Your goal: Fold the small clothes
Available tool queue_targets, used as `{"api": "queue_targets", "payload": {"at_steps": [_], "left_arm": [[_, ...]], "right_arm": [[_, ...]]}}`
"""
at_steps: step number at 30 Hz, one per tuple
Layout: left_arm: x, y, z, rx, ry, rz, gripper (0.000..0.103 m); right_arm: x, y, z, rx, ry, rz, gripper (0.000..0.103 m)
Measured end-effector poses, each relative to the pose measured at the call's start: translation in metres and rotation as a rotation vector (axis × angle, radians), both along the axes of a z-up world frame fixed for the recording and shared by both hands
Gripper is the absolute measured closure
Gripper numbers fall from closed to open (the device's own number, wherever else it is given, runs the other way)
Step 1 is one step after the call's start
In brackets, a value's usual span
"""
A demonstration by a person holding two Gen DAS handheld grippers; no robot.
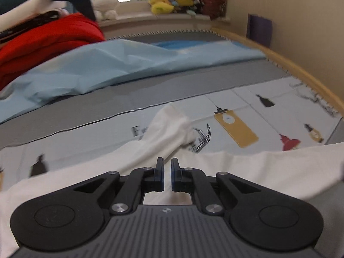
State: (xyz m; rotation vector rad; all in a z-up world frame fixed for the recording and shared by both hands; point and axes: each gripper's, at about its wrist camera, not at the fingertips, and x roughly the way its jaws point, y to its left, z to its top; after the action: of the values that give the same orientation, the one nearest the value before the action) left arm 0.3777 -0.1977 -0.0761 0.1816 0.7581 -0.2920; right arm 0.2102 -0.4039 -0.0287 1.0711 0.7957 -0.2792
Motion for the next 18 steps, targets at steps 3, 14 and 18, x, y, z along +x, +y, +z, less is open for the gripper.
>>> {"api": "queue_targets", "payload": {"at_steps": [3, 14, 18], "left_arm": [[0.035, -0.021, -0.025, 0.012, 0.029, 0.007, 0.078], [0.070, 0.032, -0.021, 0.084, -0.007, 0.108, 0.102], [0.037, 0.150, 0.034, 0.005, -0.077, 0.267, 0.102]], "right_arm": [[-0.001, -0.005, 0.000, 0.012, -0.006, -0.002, 0.099], [0.019, 0.002, -0.005, -0.022, 0.018, 0.000, 0.099], [0.025, 0.019, -0.004, -0.022, 0.020, 0.028, 0.099]]}}
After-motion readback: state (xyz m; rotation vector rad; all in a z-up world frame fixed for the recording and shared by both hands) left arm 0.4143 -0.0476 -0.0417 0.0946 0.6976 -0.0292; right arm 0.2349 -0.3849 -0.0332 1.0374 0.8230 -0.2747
